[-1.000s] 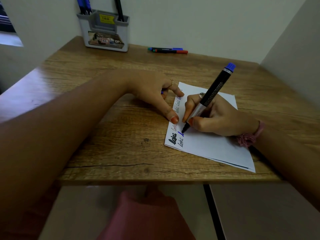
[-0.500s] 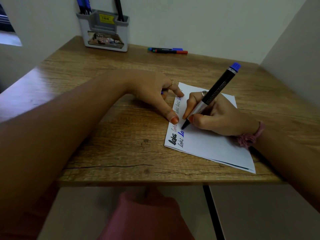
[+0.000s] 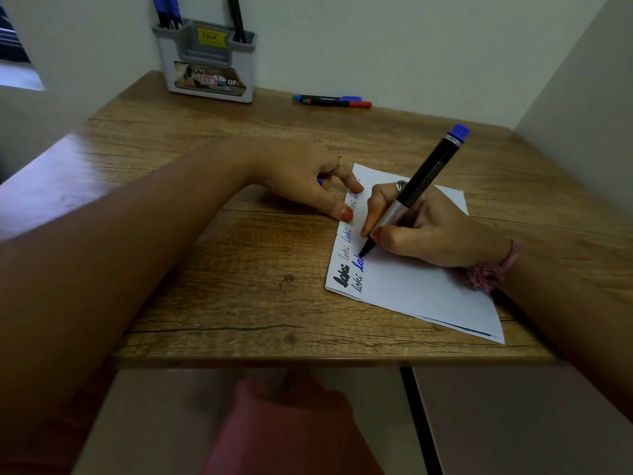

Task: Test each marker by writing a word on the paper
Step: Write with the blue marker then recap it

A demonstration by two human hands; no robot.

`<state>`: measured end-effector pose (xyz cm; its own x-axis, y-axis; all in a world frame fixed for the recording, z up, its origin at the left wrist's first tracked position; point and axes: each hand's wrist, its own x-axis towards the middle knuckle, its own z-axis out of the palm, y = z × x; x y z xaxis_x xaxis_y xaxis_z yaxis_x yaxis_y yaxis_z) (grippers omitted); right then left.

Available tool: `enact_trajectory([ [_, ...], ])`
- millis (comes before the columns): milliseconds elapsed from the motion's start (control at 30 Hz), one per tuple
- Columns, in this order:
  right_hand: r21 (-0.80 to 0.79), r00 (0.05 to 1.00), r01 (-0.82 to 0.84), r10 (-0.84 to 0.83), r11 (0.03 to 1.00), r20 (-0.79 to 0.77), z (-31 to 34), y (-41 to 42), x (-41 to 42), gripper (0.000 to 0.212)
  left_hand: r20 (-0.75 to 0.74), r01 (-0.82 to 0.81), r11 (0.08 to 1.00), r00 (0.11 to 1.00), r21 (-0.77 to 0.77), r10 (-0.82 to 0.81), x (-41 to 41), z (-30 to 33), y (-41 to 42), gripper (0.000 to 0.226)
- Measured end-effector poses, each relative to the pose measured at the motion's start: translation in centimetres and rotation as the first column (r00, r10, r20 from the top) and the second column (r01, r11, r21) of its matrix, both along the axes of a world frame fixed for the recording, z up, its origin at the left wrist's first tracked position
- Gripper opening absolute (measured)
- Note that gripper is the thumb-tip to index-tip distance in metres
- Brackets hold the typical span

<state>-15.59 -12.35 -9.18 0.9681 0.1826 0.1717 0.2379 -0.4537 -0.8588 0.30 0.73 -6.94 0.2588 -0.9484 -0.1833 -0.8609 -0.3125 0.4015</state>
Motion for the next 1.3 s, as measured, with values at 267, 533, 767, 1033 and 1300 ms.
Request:
enact_trajectory([
  [267, 0.007, 1.000, -0.003, 0.003, 1.000, 0.015, 0.1, 0.3, -0.1, 0.013, 0.000, -0.020, 1.000, 1.000, 0.018, 0.020, 0.0, 0.1, 0.0, 0.051],
  [533, 0.003, 0.999, 0.029, -0.029, 1.000, 0.032, 0.0, 0.1, 0.1, 0.011, -0.032, -0.016, 1.000, 0.999, -0.001, 0.016, -0.5, 0.3, 0.2, 0.050],
  [767, 0.012, 0.999, 0.000, -0.001, 1.000, 0.045, 0.0, 0.1, 0.1, 0.019, -0.067, -0.054, 0.997, 0.997, -0.059, 0.050, -0.3, 0.1, 0.2, 0.078],
  [1033, 0.273, 0.978, 0.161, -0.190, 0.949, 0.086, 3.7, -1.4, 2.1, 0.012, -0.377, -0.250, 0.920, 0.918, -0.301, 0.126, -0.5, 0.1, 0.3, 0.052],
  [1300, 0.394, 0.945, 0.288, -0.325, 0.873, 0.030, 4.2, -2.8, 5.6, 0.018, -0.279, -0.281, 0.884, 0.943, -0.373, 0.182, -0.1, 0.3, 0.6, 0.068],
])
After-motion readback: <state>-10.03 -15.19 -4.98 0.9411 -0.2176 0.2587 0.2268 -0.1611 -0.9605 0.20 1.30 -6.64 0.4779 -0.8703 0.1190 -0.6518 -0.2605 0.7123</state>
